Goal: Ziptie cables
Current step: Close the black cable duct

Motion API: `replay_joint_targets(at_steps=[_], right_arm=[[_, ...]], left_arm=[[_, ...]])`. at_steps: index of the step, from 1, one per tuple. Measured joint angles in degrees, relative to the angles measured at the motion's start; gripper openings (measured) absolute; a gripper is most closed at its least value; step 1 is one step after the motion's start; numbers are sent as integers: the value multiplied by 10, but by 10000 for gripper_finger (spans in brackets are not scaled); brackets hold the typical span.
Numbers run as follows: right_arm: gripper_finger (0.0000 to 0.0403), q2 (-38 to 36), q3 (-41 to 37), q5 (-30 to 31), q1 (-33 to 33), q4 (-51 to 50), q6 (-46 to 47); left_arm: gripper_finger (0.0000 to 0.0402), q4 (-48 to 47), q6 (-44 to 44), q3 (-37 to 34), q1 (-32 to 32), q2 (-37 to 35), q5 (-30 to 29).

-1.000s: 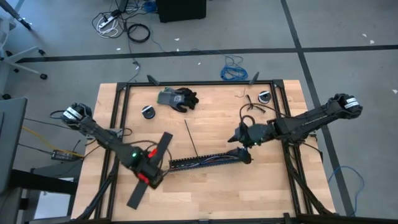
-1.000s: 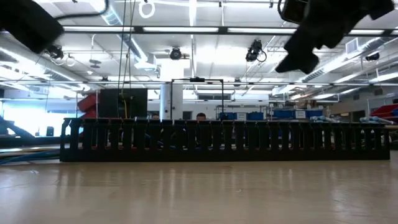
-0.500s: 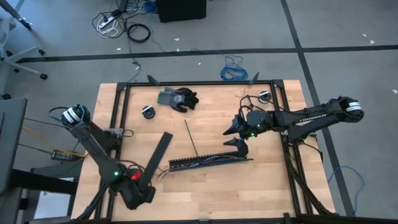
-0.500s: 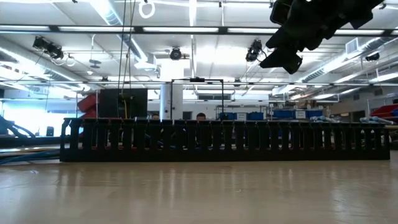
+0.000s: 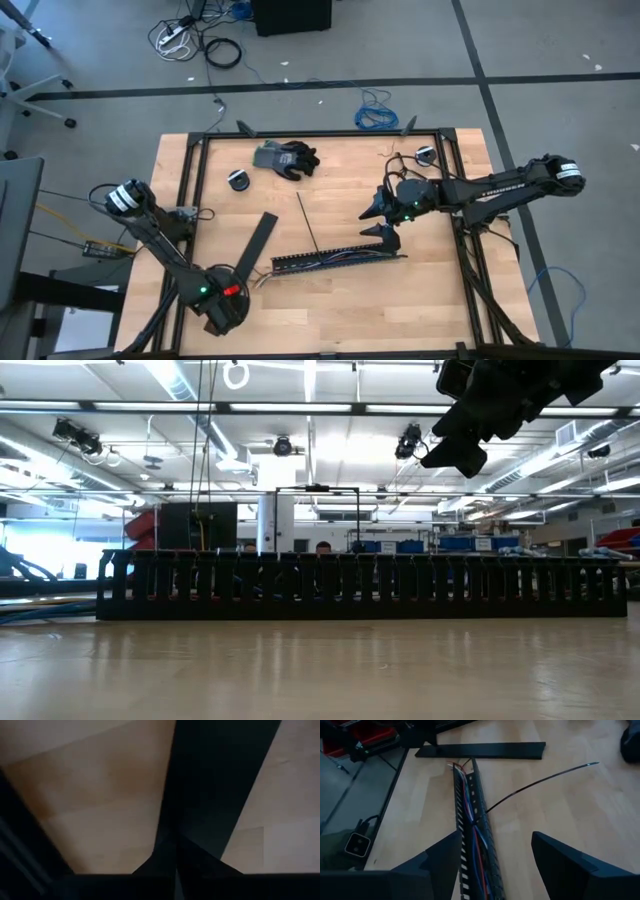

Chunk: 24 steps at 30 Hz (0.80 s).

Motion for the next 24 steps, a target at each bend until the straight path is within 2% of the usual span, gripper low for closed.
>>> replay_joint_targets(at_steps=[5,8,17,24], right_arm=[[237,0,0,1,0,-1,9],[237,0,0,1,0,1,9],[237,0,0,3,-1,29,5],[237,0,0,2,0,43,-3]], left_arm=[[0,67,33,-54,12,-7,16],[0,68,65,-66,25,-8,31],[0,16,187,-69,78,-6,45],[0,-51,303,-71,144,-4,47]])
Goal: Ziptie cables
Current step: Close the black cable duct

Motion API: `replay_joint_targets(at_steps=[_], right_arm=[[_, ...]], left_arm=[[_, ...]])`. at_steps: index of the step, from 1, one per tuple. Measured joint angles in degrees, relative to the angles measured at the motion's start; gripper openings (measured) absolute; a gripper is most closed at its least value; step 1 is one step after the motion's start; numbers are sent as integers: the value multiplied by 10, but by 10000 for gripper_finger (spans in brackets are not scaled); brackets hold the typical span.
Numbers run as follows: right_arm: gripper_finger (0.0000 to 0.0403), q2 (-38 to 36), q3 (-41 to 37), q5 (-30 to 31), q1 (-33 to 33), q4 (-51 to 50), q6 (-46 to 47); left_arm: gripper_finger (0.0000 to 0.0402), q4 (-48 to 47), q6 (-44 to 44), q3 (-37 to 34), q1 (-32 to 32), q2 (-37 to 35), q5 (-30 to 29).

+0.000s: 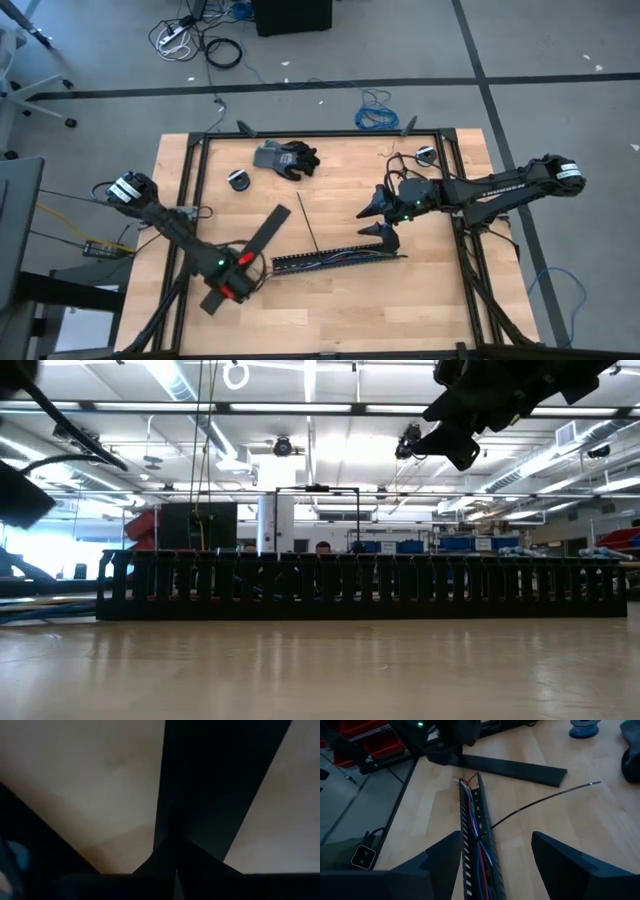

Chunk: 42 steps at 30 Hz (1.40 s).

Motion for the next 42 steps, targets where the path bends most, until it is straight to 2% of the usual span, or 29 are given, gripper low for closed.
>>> replay_joint_targets(at_steps=[9,19,26,31,36,42], right_arm=[[237,0,0,-2,0,0,-3],[237,0,0,-2,0,-1,-24],[237,0,0,-3,-8,-5,-64],[237,0,0,-2,-29,-8,-83],[237,0,0,24,-52,-13,-105],[235,0,0,44,-77,-18,-113]], left_arm=[[0,-55,170,-4,105,3,-14],[0,-60,345,-3,228,3,-43],[0,-71,482,49,292,8,-176],[0,-52,579,76,354,12,-194],[0,-48,675,99,403,65,-186],[0,-114,778,178,418,157,-201]])
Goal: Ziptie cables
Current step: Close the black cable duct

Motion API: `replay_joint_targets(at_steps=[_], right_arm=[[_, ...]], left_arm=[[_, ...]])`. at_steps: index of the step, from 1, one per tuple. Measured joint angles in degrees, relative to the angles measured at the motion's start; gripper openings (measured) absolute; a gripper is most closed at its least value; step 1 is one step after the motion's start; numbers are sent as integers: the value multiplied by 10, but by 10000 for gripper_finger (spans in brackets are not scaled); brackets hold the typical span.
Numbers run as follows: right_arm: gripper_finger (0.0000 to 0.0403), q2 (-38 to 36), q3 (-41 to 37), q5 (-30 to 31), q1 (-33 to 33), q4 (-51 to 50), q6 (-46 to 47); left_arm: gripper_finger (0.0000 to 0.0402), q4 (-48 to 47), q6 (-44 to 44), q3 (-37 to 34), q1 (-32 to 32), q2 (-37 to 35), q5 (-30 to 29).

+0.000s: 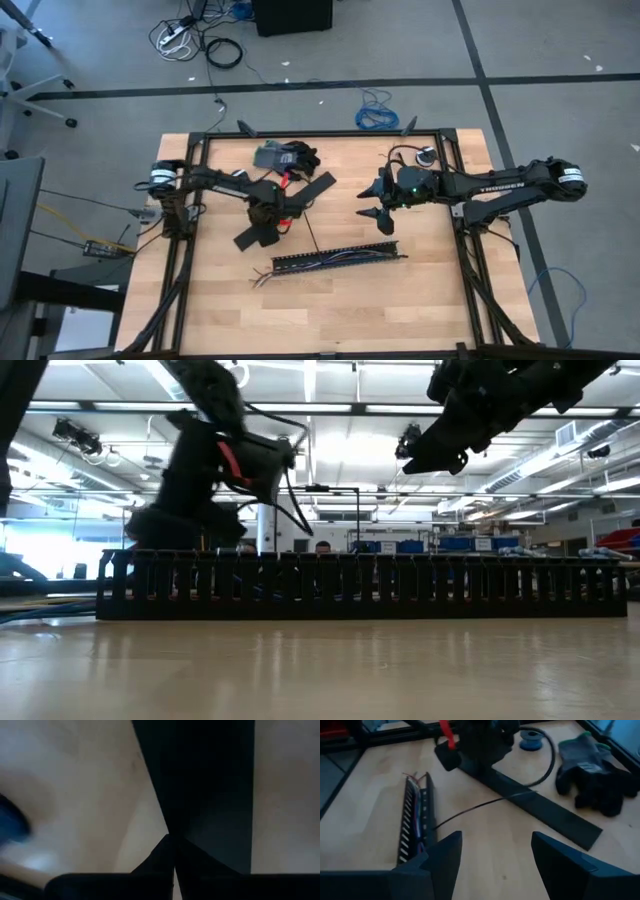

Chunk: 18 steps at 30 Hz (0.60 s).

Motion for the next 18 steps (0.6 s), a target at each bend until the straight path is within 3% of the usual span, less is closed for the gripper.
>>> replay_joint_targets(at_steps=[5,11,18], right_arm=[[235,0,0,1,-16,2,0],[228,0,0,1,-31,2,0],[218,-18,0,27,-67,-28,-4]], left_arm=[[0,33,69,96,1,44,-92],[0,57,147,161,0,71,-81],[0,47,221,166,-23,90,-92]])
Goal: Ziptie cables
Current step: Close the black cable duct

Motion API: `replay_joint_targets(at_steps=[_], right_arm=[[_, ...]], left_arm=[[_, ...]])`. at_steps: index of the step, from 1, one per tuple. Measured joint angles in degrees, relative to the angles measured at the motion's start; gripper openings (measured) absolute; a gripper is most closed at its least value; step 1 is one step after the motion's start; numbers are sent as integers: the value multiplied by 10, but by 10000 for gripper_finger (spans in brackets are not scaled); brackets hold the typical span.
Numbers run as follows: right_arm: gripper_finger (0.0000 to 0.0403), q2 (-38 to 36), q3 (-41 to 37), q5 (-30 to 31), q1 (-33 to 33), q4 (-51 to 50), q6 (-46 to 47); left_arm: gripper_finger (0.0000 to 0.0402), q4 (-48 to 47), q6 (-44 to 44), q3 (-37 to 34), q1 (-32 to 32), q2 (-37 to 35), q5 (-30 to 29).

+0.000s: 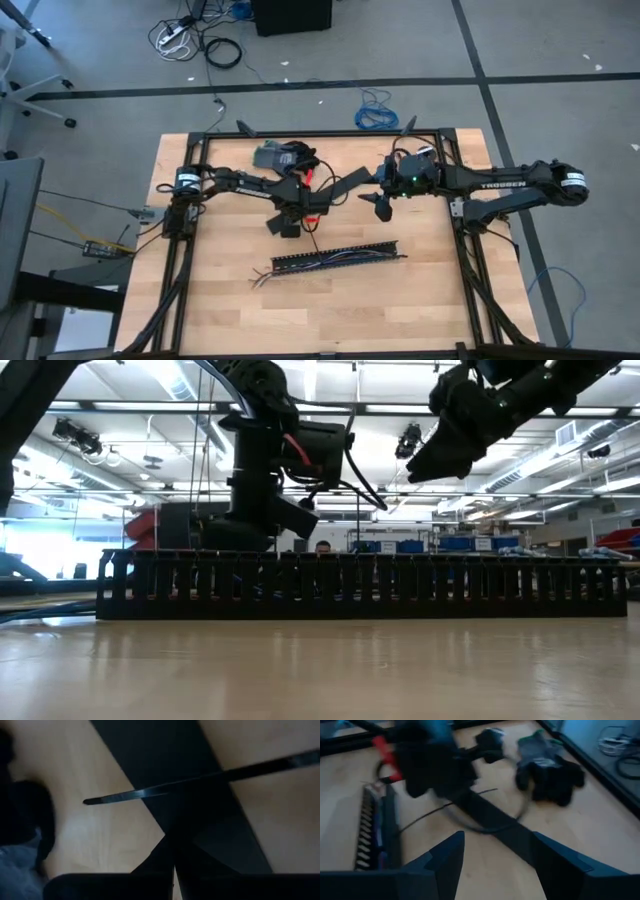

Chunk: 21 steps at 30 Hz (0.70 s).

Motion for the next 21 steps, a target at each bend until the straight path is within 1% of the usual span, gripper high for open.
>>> replay_joint_targets(at_steps=[2,5,7,9,12,16,21], right_arm=[[215,-9,0,-8,-19,-25,0],[213,-14,0,-69,-55,-62,-3],[211,-9,0,-111,-77,-68,-39],[209,4,0,-138,-94,-63,-93],[203,25,0,-149,-118,-42,-155],[195,67,0,-147,-151,-9,-192],[189,139,0,-146,-184,74,-191]], left_arm=[[0,-1,17,0,-10,0,-2],[0,-5,43,0,-24,0,-23],[0,-11,60,0,-34,1,-39],[0,-20,73,-1,-45,1,-55],[0,-27,74,-2,-57,0,-78],[0,-36,22,-5,-60,-20,-68],[0,-31,-25,-3,-59,-94,-70]])
